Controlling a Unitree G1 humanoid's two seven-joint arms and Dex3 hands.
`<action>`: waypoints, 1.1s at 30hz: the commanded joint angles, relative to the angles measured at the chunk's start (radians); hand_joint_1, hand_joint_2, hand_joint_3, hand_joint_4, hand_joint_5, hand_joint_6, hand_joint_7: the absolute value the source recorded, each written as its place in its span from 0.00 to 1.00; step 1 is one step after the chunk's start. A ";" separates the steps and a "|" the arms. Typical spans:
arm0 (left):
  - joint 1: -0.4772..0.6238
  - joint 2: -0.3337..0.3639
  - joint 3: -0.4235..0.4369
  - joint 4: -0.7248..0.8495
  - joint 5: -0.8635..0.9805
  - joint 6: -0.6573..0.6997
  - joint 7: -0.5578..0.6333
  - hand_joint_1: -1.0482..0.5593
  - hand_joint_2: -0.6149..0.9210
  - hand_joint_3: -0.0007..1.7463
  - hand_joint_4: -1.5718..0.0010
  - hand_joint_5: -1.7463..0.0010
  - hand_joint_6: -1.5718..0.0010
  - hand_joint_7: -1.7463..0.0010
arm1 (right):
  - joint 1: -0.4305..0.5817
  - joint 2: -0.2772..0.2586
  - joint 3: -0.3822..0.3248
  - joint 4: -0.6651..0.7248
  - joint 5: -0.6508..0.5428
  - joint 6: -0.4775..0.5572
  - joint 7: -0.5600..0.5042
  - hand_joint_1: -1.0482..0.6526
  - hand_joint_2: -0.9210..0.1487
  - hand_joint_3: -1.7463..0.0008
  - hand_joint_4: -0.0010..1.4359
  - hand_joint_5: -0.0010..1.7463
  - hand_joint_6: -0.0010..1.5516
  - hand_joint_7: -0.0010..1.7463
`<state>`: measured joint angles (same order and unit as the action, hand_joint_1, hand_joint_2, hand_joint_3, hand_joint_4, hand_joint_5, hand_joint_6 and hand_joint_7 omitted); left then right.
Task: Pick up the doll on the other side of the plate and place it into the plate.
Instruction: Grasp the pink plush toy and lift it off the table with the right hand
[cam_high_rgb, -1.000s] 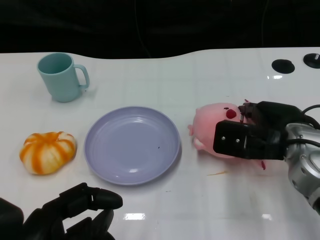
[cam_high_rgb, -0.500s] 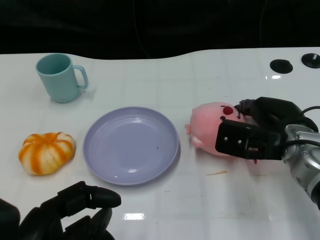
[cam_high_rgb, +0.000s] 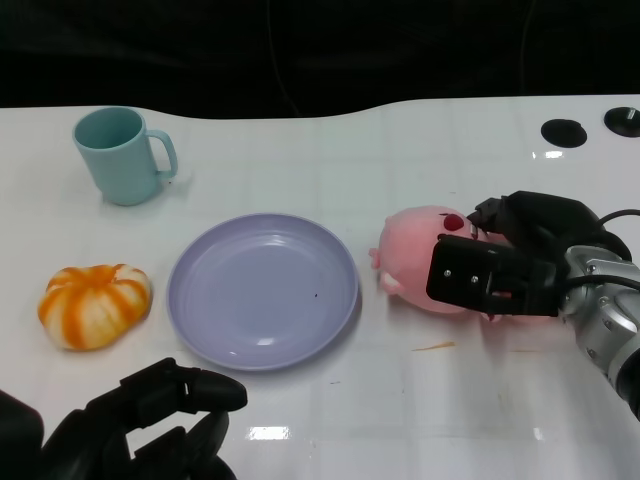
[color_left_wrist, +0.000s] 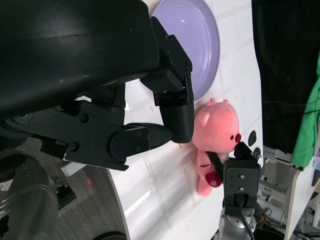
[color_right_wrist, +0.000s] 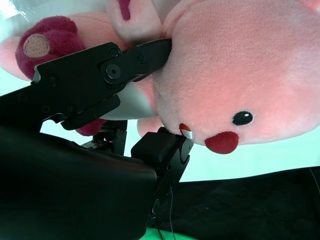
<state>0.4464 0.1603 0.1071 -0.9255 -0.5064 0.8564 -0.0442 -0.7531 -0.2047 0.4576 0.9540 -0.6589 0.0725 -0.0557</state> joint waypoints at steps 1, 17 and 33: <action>0.000 0.012 0.001 -0.012 0.004 0.007 0.009 0.50 1.00 0.30 0.69 0.03 0.67 0.28 | 0.065 0.001 -0.007 -0.011 0.019 -0.018 -0.030 0.45 0.00 0.84 0.45 0.97 0.76 0.10; -0.005 0.015 0.013 0.022 -0.001 -0.019 -0.006 0.50 1.00 0.28 0.68 0.04 0.66 0.29 | 0.170 -0.006 -0.119 -0.188 0.079 -0.152 -0.309 0.50 0.49 0.28 0.66 1.00 0.48 0.97; -0.005 0.020 0.010 0.040 -0.001 -0.032 -0.011 0.50 1.00 0.28 0.68 0.04 0.65 0.30 | 0.154 0.009 -0.159 -0.241 0.108 -0.174 -0.328 0.52 0.55 0.23 0.67 1.00 0.52 1.00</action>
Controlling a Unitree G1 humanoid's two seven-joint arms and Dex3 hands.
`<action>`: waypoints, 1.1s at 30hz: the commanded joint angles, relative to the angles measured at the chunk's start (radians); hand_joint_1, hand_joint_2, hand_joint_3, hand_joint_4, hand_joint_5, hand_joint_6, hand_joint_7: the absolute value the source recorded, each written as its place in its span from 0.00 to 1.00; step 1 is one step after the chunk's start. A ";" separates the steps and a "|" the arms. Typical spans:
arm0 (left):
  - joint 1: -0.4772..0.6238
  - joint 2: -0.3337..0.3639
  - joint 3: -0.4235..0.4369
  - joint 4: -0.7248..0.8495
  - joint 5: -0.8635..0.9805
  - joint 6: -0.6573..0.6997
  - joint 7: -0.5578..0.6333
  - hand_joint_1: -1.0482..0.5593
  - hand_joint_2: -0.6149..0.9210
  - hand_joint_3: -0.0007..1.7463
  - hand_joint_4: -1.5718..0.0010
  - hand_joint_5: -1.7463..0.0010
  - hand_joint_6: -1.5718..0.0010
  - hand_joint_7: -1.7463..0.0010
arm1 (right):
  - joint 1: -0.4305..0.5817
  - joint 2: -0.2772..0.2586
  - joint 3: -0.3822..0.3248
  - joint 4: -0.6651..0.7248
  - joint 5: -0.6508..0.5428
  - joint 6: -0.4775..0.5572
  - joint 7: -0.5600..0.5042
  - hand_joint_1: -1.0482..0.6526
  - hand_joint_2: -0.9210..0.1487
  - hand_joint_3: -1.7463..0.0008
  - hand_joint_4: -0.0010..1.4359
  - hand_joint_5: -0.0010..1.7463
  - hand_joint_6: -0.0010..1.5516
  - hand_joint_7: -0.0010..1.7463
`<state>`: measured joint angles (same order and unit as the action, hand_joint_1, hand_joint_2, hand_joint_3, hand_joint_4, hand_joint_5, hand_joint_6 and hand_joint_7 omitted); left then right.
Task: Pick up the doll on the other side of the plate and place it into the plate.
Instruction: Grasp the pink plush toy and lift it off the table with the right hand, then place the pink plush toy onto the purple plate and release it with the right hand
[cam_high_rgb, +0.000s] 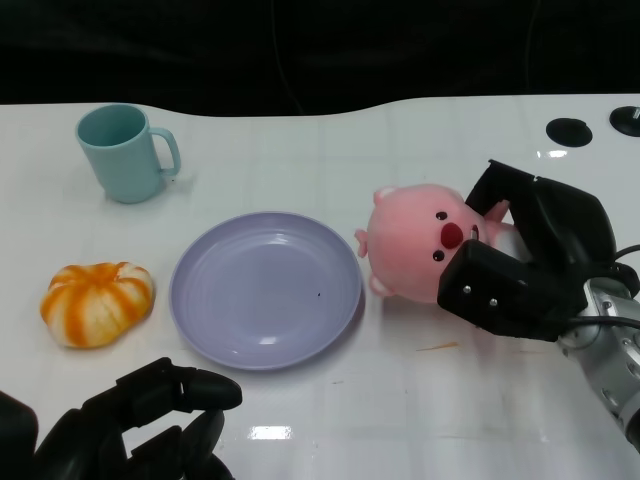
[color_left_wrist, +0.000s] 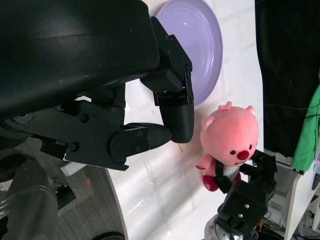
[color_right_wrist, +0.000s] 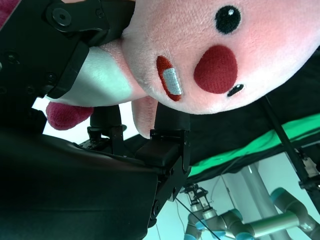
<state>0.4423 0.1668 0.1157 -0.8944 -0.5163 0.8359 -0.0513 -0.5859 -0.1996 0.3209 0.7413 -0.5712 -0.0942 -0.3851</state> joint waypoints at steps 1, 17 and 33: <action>-0.001 0.013 0.001 0.011 0.008 -0.013 -0.006 0.50 1.00 0.28 0.68 0.04 0.65 0.30 | -0.017 0.007 -0.024 -0.039 0.023 -0.002 0.006 0.52 0.56 0.22 0.68 1.00 0.52 1.00; 0.001 0.018 -0.023 0.031 0.021 -0.043 -0.010 0.50 1.00 0.28 0.69 0.04 0.65 0.30 | -0.106 0.108 0.015 -0.109 0.025 -0.022 0.085 0.50 0.60 0.15 0.65 1.00 0.48 1.00; 0.000 0.008 -0.047 0.025 0.031 -0.039 0.011 0.51 1.00 0.28 0.68 0.03 0.65 0.30 | -0.285 0.309 0.098 0.089 0.001 -0.002 0.119 0.49 0.56 0.24 0.68 1.00 0.48 0.99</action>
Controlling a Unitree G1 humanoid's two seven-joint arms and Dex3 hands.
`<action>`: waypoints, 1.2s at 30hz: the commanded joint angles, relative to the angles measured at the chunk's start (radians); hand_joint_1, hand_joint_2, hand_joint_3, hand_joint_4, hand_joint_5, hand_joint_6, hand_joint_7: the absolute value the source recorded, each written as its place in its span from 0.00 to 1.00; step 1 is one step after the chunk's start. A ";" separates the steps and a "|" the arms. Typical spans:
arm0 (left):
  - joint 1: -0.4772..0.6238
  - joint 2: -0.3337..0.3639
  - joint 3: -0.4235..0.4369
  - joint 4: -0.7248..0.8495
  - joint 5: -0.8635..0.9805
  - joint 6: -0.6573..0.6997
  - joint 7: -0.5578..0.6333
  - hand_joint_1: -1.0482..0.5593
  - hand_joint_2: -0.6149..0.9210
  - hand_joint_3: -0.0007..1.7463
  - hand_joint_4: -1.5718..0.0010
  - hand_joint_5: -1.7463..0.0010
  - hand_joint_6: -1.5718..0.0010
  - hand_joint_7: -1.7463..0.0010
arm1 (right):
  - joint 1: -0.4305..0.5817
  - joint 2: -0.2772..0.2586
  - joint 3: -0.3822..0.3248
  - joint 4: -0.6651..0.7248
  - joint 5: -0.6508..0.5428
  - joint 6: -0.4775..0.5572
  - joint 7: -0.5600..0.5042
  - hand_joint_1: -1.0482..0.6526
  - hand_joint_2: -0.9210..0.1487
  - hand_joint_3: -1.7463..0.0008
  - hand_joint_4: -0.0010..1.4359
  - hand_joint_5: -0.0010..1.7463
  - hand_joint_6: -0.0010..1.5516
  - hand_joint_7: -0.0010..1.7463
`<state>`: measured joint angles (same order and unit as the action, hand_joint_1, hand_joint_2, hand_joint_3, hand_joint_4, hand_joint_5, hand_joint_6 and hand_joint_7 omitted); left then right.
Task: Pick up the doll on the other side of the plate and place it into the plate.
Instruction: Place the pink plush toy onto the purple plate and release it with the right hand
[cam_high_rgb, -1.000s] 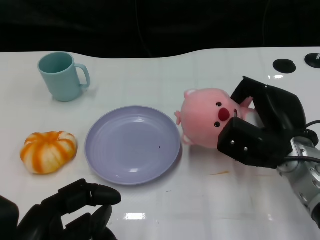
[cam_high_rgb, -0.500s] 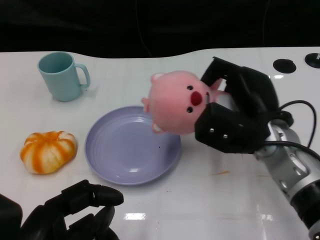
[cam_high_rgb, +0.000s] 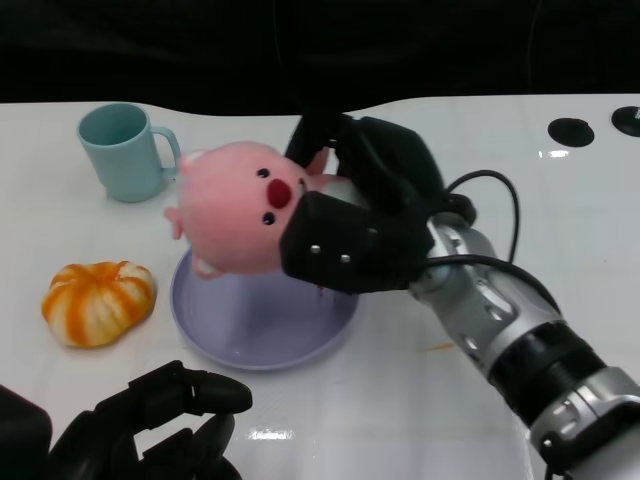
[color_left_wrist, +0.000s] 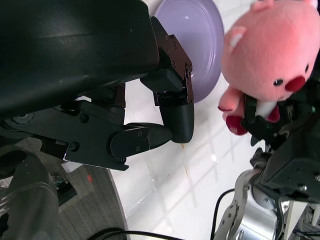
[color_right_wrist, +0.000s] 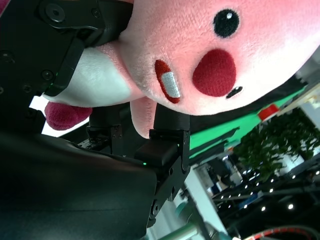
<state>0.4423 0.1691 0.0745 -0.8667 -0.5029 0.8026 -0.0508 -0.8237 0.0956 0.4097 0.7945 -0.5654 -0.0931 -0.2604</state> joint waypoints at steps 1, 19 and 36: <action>0.000 0.005 -0.008 -0.003 0.019 -0.006 0.011 0.51 1.00 0.28 0.68 0.03 0.65 0.30 | -0.055 0.022 0.013 0.049 -0.006 -0.005 -0.006 0.49 0.56 0.25 0.68 1.00 0.48 1.00; 0.001 0.006 -0.015 -0.010 0.041 -0.009 0.004 0.53 1.00 0.31 0.70 0.02 0.66 0.29 | -0.074 -0.037 0.112 0.021 -0.028 -0.003 0.345 0.27 0.01 0.90 0.12 0.25 0.22 0.00; 0.000 0.006 -0.016 -0.010 0.051 -0.008 0.004 0.52 1.00 0.30 0.69 0.02 0.66 0.29 | 0.082 -0.161 0.109 -0.346 -0.045 0.087 0.494 0.10 0.00 0.88 0.03 0.13 0.07 0.01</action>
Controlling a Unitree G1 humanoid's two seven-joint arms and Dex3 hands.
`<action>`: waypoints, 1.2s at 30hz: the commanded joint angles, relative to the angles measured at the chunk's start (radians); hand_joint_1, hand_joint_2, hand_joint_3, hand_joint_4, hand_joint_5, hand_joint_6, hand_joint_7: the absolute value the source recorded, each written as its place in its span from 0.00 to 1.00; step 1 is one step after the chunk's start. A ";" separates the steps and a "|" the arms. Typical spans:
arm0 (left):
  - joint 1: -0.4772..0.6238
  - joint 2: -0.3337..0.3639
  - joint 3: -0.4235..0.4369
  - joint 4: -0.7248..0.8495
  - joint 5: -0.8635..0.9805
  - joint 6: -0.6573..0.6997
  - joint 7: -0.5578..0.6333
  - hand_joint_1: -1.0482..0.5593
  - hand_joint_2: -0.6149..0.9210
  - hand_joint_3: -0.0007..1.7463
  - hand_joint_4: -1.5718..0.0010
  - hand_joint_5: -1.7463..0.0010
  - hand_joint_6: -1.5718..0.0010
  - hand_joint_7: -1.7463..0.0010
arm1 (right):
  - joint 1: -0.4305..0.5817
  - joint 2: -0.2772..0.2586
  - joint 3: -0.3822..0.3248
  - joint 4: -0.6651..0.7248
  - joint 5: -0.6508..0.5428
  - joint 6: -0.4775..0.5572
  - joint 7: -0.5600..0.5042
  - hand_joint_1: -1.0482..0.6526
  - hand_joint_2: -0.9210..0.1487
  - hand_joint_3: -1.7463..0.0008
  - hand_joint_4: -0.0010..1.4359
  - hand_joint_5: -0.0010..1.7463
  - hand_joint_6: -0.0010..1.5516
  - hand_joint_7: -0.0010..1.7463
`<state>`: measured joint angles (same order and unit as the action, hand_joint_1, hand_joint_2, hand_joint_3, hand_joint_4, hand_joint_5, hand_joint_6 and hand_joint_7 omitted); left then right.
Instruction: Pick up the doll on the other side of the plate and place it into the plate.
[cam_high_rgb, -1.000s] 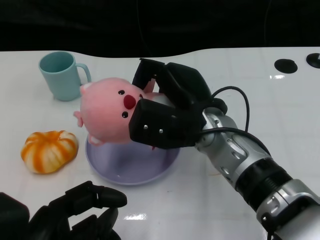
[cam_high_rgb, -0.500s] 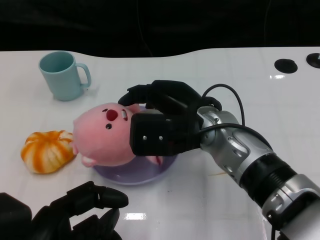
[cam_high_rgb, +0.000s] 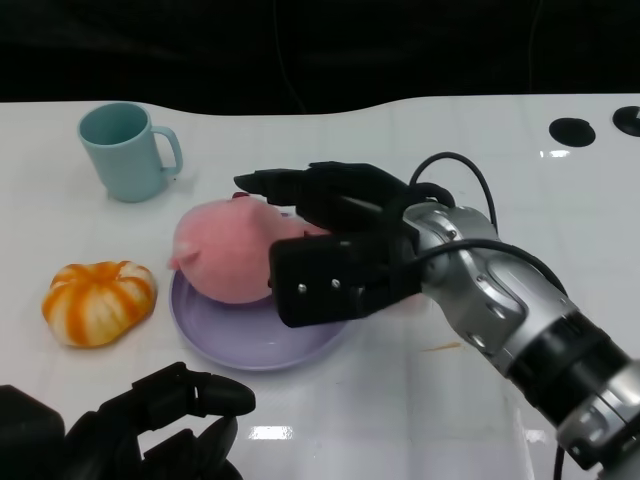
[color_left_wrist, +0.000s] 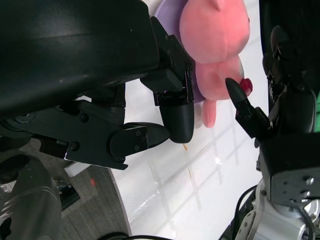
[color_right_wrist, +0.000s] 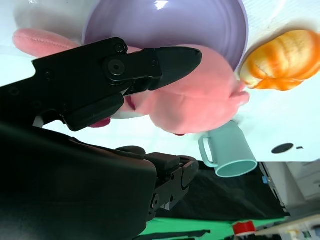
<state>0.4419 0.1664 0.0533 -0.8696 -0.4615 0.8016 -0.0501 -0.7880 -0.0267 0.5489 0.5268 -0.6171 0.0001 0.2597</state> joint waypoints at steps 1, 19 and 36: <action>0.000 0.009 0.006 -0.008 0.010 -0.006 0.004 0.52 1.00 0.29 0.69 0.02 0.66 0.29 | 0.071 -0.051 -0.039 -0.117 0.007 -0.012 -0.037 0.10 0.00 0.88 0.03 0.13 0.08 0.01; -0.013 0.012 0.020 0.003 0.004 0.005 -0.004 0.52 1.00 0.29 0.69 0.02 0.66 0.29 | 0.466 -0.210 -0.235 -0.508 0.136 -0.150 -0.104 0.21 0.00 0.88 0.06 0.40 0.19 0.05; -0.013 0.022 0.033 0.005 -0.003 0.005 -0.014 0.51 1.00 0.29 0.69 0.03 0.66 0.29 | 0.766 -0.154 -0.420 -0.524 0.442 -0.316 -0.180 0.56 0.37 0.43 0.49 0.93 0.54 0.58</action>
<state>0.4342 0.1760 0.0789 -0.8675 -0.4630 0.8028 -0.0561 -0.0342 -0.1764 0.1495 -0.0033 -0.2000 -0.2892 0.0756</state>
